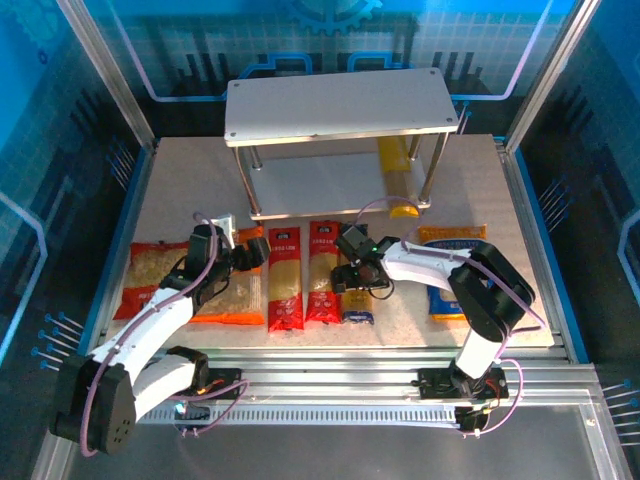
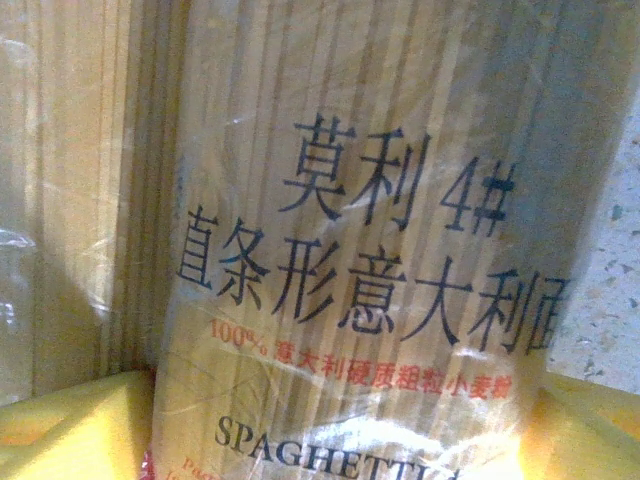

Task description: Place and organize the pasta boxes and bags onto the shelf

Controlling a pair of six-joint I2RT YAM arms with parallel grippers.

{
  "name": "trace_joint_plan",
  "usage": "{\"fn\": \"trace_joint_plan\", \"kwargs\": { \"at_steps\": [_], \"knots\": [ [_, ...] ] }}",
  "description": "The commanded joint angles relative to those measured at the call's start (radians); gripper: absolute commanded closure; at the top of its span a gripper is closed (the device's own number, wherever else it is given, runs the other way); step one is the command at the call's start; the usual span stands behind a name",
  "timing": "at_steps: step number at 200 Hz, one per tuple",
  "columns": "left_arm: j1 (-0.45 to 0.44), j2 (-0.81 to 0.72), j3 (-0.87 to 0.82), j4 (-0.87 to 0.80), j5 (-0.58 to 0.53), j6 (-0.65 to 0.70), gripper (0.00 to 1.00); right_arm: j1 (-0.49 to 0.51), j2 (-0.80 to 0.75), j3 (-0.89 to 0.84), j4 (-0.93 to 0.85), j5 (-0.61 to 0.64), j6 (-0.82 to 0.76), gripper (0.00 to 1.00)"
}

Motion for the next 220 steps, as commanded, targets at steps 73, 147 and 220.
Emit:
{"fn": "trace_joint_plan", "kwargs": {
  "at_steps": [73,147,220],
  "knots": [
    [-0.004,0.02,0.005,0.014,-0.003,0.006,0.2,-0.049,-0.008,-0.062,-0.032,-0.035,-0.02,0.44],
    [-0.004,0.022,0.006,0.016,-0.002,0.003,0.2,-0.048,-0.085,-0.053,-0.07,-0.06,-0.045,0.86],
    [-0.003,0.034,0.009,0.031,0.006,0.001,0.21,-0.048,-0.238,0.018,-0.189,0.017,-0.104,0.94]
  ]
}}
